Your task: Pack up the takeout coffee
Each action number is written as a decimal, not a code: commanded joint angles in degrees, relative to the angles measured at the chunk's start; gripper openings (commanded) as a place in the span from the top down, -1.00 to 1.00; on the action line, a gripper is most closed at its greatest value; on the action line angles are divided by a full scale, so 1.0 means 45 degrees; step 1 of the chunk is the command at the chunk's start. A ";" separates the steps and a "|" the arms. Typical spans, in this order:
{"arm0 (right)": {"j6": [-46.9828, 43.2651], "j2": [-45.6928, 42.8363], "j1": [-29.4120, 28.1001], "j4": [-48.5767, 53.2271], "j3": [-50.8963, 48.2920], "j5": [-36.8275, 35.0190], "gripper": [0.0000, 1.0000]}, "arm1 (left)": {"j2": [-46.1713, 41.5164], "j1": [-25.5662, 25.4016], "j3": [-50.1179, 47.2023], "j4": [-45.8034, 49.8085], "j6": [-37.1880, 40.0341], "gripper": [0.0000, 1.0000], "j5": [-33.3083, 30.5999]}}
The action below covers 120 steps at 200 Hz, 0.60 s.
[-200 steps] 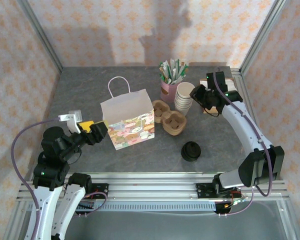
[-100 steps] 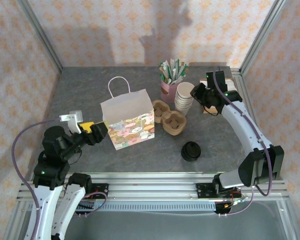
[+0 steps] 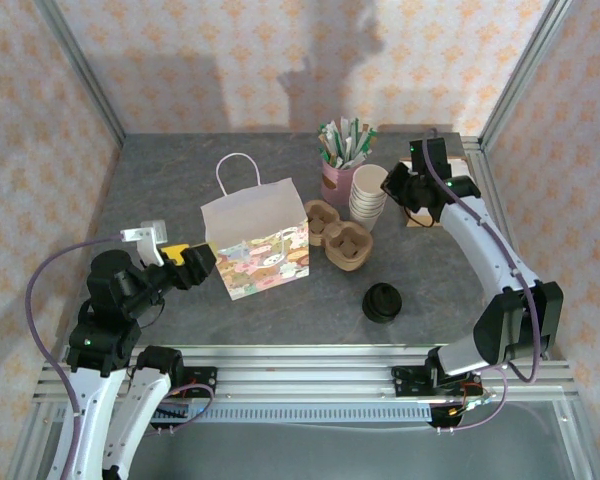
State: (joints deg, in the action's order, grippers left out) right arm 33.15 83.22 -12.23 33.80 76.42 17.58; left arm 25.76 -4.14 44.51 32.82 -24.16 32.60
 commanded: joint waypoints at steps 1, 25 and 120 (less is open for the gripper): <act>-0.0118 0.0099 -0.0074 -0.0041 0.0514 -0.0207 0.84 | 0.0087 -0.0056 -0.0101 0.0074 -0.0158 -0.70 0.0138; -0.0161 0.0157 -0.0075 0.0129 0.0654 -0.0188 0.99 | 0.0106 -0.0046 -0.0098 0.0084 -0.0158 -0.69 0.0124; -0.0213 -0.0784 -0.0073 0.1062 0.2629 0.0078 1.00 | 0.0108 -0.0051 -0.0123 0.0134 -0.0156 -0.70 -0.0239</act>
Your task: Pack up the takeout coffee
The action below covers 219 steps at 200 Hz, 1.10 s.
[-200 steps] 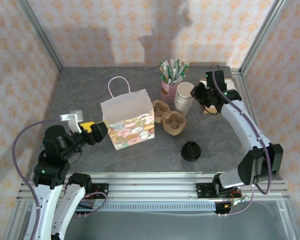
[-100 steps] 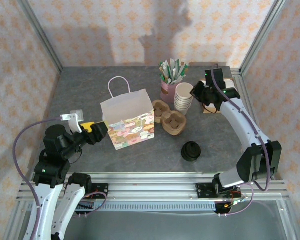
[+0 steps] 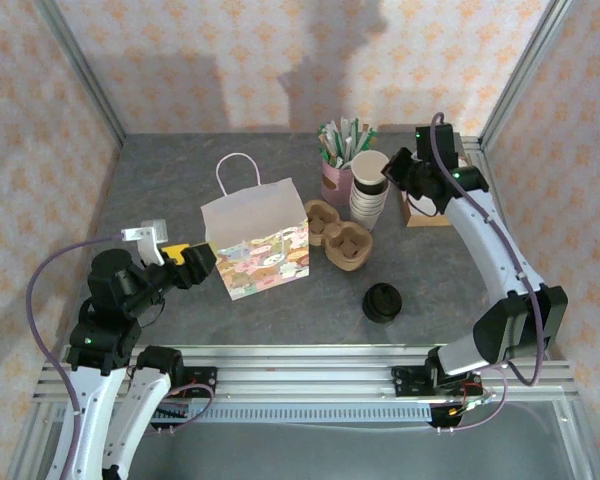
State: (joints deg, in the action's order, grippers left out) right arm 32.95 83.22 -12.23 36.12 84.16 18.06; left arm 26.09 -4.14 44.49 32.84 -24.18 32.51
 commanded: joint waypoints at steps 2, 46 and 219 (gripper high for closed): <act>-0.0197 -0.0834 -0.0075 0.0597 0.0957 -0.0040 1.00 | 0.0031 -0.0055 -0.0120 0.0125 -0.0148 -0.70 -0.0244; -0.0478 -0.2449 -0.0089 0.1407 0.1424 0.0315 1.00 | 0.0035 -0.0045 -0.0037 0.0463 -0.0146 -0.71 -0.0813; 0.2172 -0.8187 -0.8019 -0.0486 -0.8095 -0.0152 1.00 | -0.0257 -0.0054 -0.0028 0.0749 -0.0135 -0.71 -0.1648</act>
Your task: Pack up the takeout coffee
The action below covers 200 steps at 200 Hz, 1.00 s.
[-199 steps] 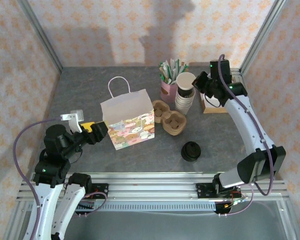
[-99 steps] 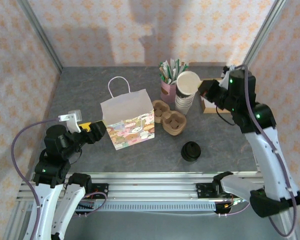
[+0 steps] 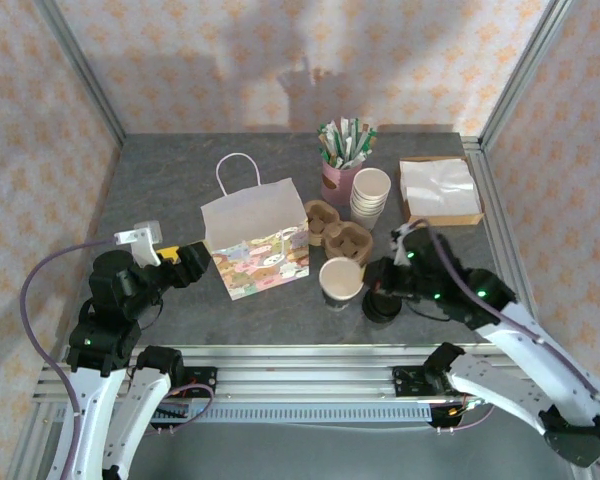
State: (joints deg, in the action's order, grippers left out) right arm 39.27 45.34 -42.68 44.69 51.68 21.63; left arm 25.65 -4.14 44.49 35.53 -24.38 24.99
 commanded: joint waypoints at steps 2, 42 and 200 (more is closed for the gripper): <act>0.0791 0.0318 -0.1355 -0.2528 -0.0986 -0.1008 1.00 | -0.0155 -0.0056 -0.0025 0.0152 -0.0090 -0.71 0.0030; 0.1273 0.1817 -0.1774 -0.4864 -0.2632 -0.1424 1.00 | -0.0227 -0.0056 -0.0028 0.0208 -0.0094 -0.72 0.0188; 0.0502 0.1887 -0.1786 -0.2682 -0.1808 -0.2915 0.02 | 0.0411 -0.0043 0.0738 0.2007 -0.0080 -0.38 0.4368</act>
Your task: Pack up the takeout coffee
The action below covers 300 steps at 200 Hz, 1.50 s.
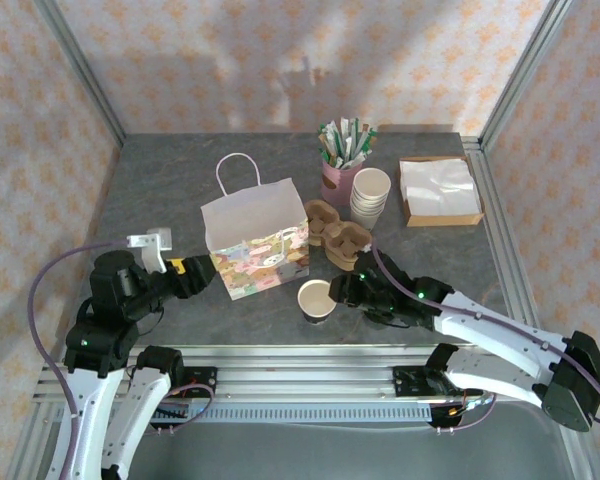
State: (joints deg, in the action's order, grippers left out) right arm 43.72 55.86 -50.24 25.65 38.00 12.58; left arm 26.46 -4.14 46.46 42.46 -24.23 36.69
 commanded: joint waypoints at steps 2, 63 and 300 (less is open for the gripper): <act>-0.0535 -0.0496 -0.0105 0.1708 0.1319 -0.0970 0.01 | 0.0257 -0.0053 0.0321 0.0467 -0.0082 -0.36 0.1847; -0.0222 -0.2226 0.0754 0.5777 0.2225 -0.4084 -0.44 | 0.0399 -0.0210 -0.0224 0.0253 -0.0436 -0.28 0.2529; 0.0620 -0.1231 0.3677 0.3368 -0.1519 -0.1299 -0.59 | 0.0297 -0.1247 -0.0558 -0.0004 -0.0392 -0.38 0.1457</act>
State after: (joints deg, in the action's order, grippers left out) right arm 45.67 50.04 -34.22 41.98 32.34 7.73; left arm 28.12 -9.39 43.97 43.05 -26.55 44.10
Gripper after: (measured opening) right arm 0.817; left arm 0.691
